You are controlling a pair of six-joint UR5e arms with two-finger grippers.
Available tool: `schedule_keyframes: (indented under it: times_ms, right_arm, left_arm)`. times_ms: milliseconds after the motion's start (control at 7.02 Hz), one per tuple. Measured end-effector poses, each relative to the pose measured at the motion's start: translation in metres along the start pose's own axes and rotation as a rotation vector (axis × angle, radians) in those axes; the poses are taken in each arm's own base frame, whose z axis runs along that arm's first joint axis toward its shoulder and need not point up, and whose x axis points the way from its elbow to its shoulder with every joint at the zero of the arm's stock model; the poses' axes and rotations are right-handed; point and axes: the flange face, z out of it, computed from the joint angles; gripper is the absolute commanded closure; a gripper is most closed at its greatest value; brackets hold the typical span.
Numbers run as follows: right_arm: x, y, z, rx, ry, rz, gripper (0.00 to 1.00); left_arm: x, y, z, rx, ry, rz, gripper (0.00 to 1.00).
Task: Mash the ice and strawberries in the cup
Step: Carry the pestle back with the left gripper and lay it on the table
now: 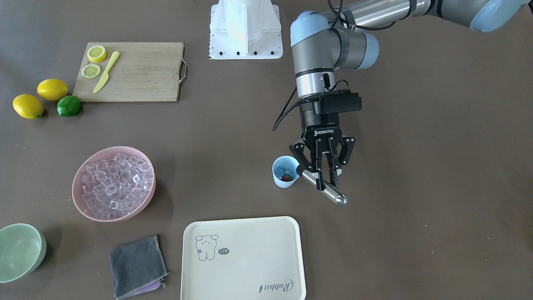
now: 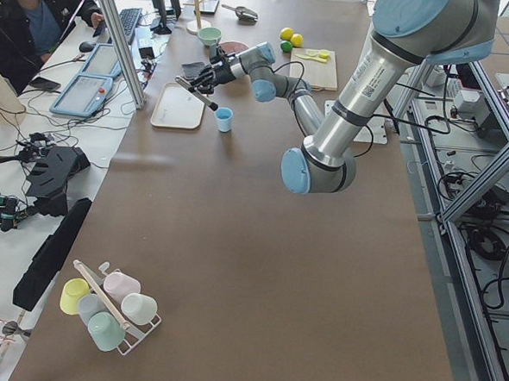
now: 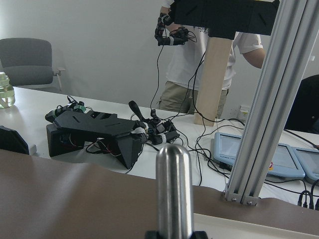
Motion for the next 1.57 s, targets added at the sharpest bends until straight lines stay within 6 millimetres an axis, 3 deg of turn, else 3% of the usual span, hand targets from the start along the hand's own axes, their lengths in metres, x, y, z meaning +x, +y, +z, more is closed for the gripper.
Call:
schedule_keyframes:
  times_ms: [142,285,427,712,855,997,1140,1282,1424,1567]
  right_arm:
    - [-0.001,-0.001,-0.001,0.003,0.001,-0.003,0.00]
    - [-0.001,-0.002,-0.001,0.004,0.002,-0.004,0.00]
    - [-0.001,-0.002,-0.001,0.004,0.002,-0.004,0.00]
    - [0.001,-0.001,0.001,0.001,0.003,-0.002,0.00]
    - [0.001,-0.001,0.001,0.001,0.003,-0.003,0.00]
    - [0.001,-0.002,0.001,0.002,0.002,-0.004,0.00]
    - [0.000,-0.002,0.001,0.002,0.001,-0.004,0.00]
    - [0.000,0.000,0.001,0.001,0.000,-0.003,0.00]
    - [0.001,0.003,0.001,0.000,-0.001,-0.001,0.00]
    - [0.001,0.005,0.001,-0.002,-0.001,0.001,0.00]
  left_arm:
    - [-0.054,-0.043,0.008,-0.136,-0.030,0.016,1.00]
    - [-0.115,-0.072,0.020,-0.269,-0.060,0.049,1.00]
    - [-0.177,-0.083,0.034,-0.388,-0.089,0.098,1.00]
    - [-0.318,-0.079,0.054,-0.603,-0.102,0.238,1.00]
    - [-0.379,-0.064,0.060,-0.693,-0.092,0.289,1.00]
    - [-0.432,-0.041,0.068,-0.755,-0.089,0.316,1.00]
    - [-0.471,-0.018,0.078,-0.786,-0.090,0.324,1.00]
    - [-0.497,0.007,0.090,-0.804,-0.083,0.334,0.01]
    - [-0.507,0.028,0.099,-0.807,-0.059,0.351,0.01]
    - [-0.506,0.037,0.103,-0.804,-0.036,0.363,0.01]
